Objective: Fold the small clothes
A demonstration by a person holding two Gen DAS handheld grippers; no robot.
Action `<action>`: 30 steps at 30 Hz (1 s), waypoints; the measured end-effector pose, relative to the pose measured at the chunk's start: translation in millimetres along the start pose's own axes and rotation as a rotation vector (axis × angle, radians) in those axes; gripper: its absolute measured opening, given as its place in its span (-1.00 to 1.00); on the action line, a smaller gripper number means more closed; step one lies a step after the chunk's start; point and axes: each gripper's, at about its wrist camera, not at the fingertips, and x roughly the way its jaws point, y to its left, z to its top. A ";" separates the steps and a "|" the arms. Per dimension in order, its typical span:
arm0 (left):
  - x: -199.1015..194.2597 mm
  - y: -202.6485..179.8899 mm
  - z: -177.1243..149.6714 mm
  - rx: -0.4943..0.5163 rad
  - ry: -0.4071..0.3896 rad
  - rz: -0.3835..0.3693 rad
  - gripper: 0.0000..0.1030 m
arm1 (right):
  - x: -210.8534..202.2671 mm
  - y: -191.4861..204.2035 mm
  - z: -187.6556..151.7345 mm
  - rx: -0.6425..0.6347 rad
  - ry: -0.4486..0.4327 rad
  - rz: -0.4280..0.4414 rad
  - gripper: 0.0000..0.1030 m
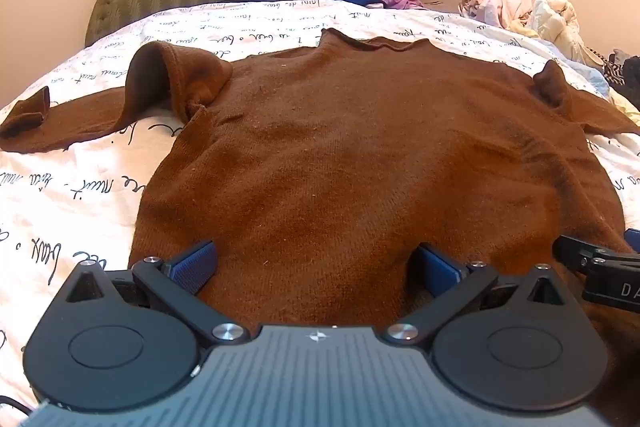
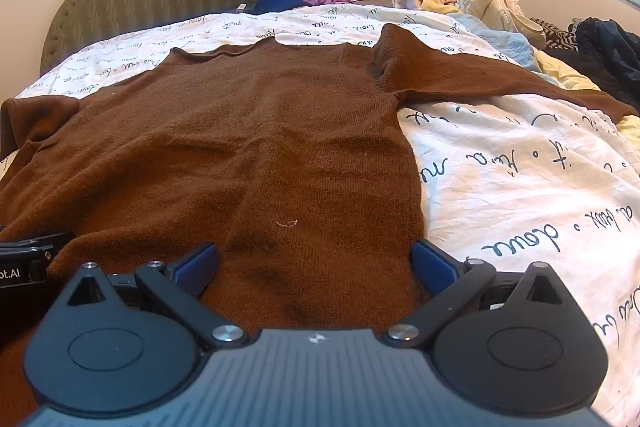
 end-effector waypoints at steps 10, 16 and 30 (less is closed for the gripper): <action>-1.1 3.4 2.2 0.009 0.007 0.000 1.00 | 0.1 -0.3 -0.2 0.003 0.000 0.002 1.00; 3.4 0.9 3.0 0.010 0.025 0.006 1.00 | -0.1 -0.5 -0.2 0.004 0.000 0.003 1.00; 4.3 -1.9 1.8 0.018 0.020 0.011 1.00 | -0.1 -0.2 -0.2 0.005 0.000 0.004 1.00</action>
